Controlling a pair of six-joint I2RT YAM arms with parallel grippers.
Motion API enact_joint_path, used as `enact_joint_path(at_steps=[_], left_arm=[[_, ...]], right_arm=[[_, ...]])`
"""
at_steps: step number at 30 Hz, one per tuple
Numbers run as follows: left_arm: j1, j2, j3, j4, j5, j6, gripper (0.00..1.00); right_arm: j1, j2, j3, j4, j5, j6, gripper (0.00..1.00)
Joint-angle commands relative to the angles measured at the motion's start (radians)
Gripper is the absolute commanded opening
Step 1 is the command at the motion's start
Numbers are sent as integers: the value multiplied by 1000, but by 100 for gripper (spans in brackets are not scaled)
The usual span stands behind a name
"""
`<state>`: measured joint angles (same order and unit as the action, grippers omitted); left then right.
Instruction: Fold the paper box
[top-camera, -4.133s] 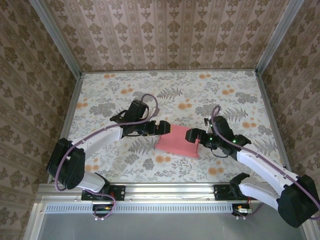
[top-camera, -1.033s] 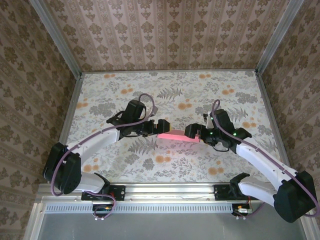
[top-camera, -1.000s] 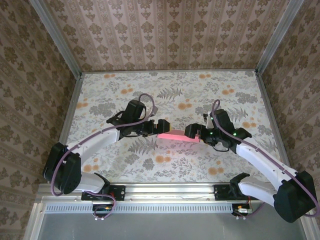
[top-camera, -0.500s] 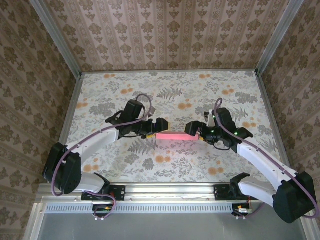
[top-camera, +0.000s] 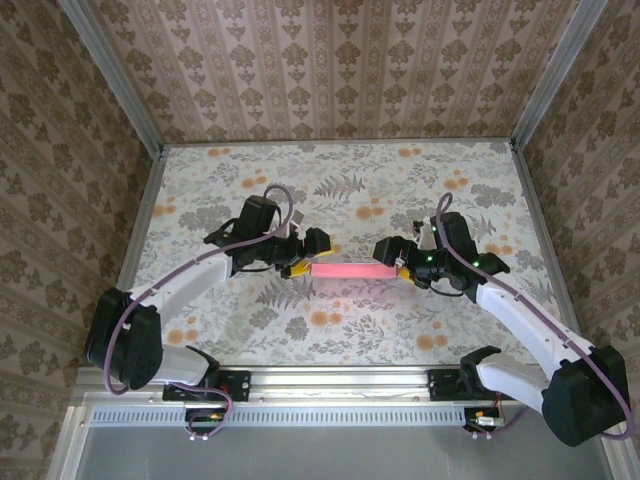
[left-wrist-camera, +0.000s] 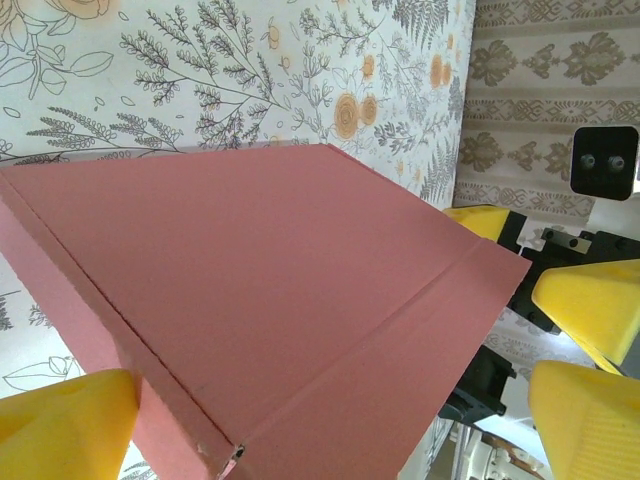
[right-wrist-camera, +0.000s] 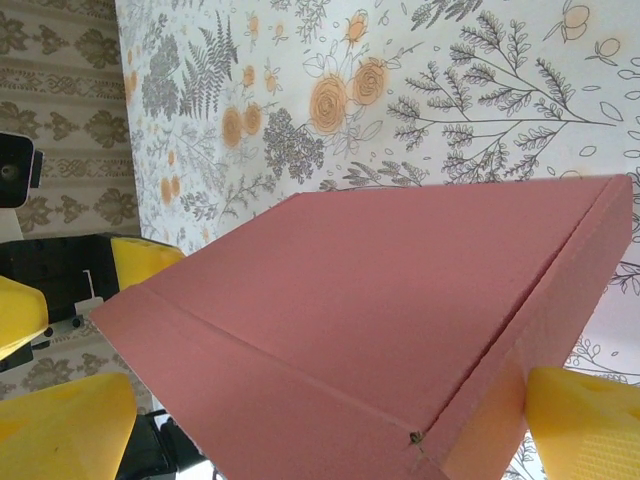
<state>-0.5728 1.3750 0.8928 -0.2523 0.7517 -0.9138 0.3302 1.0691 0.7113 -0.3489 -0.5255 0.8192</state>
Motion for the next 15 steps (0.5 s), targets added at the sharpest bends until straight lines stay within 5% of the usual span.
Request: enact_joint_path(at_steps=[1, 15], left_arm=[[-7, 22, 24, 68, 92, -33, 100], [13, 105, 56, 85, 122, -30, 100]], right_arm=[[7, 24, 19, 74, -102, 26, 100], [-3, 98, 14, 122, -100, 30, 100]])
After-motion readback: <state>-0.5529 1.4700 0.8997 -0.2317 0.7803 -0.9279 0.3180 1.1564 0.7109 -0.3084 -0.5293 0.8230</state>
